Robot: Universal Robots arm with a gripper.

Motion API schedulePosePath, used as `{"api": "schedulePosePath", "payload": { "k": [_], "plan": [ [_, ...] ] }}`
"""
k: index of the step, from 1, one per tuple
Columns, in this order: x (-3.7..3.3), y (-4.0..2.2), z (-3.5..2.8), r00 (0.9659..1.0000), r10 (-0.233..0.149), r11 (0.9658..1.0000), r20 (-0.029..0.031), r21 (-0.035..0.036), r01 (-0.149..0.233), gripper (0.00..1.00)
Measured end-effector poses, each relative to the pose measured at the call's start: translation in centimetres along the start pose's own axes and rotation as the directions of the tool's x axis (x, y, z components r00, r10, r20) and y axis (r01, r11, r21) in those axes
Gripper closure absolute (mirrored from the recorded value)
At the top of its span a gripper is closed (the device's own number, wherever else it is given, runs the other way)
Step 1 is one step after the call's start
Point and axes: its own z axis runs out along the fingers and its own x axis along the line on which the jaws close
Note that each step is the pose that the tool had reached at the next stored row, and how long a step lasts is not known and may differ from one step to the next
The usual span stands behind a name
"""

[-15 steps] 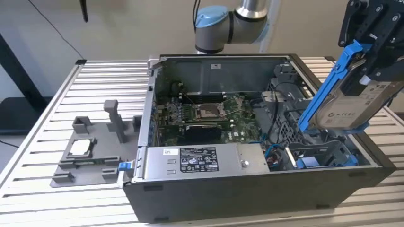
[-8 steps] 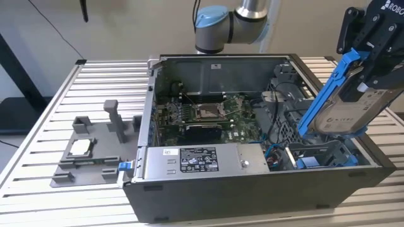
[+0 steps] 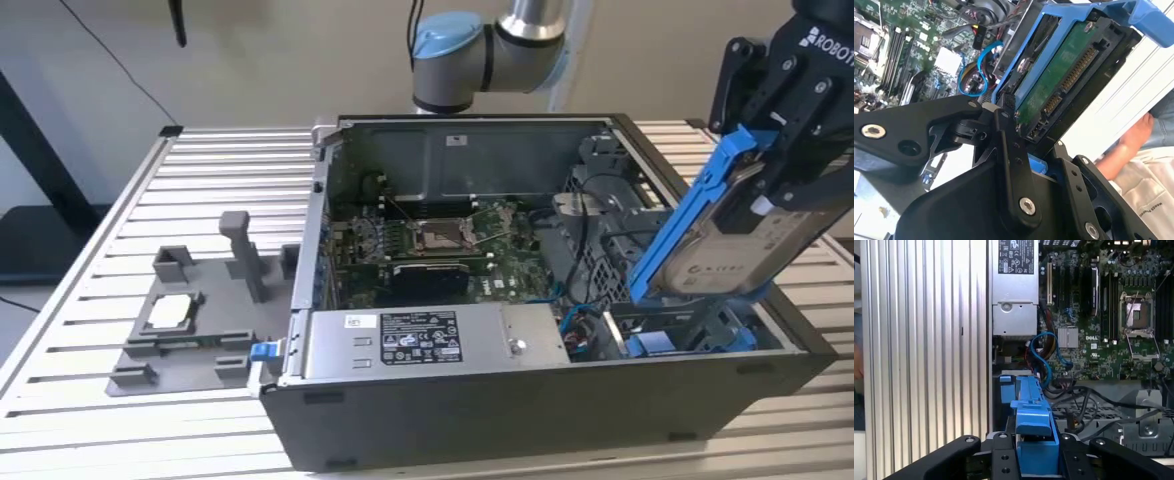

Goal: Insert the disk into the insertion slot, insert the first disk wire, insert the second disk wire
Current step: 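Insert the disk into the insertion slot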

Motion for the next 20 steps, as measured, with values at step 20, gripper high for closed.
{"api": "schedulePosePath", "payload": {
  "k": [20],
  "plan": [
    [0.68, -0.13, 2.17, 1.0000, 0.000, 1.0000, 0.0000, 0.0000, 0.000, 0.68]
  ]
}}
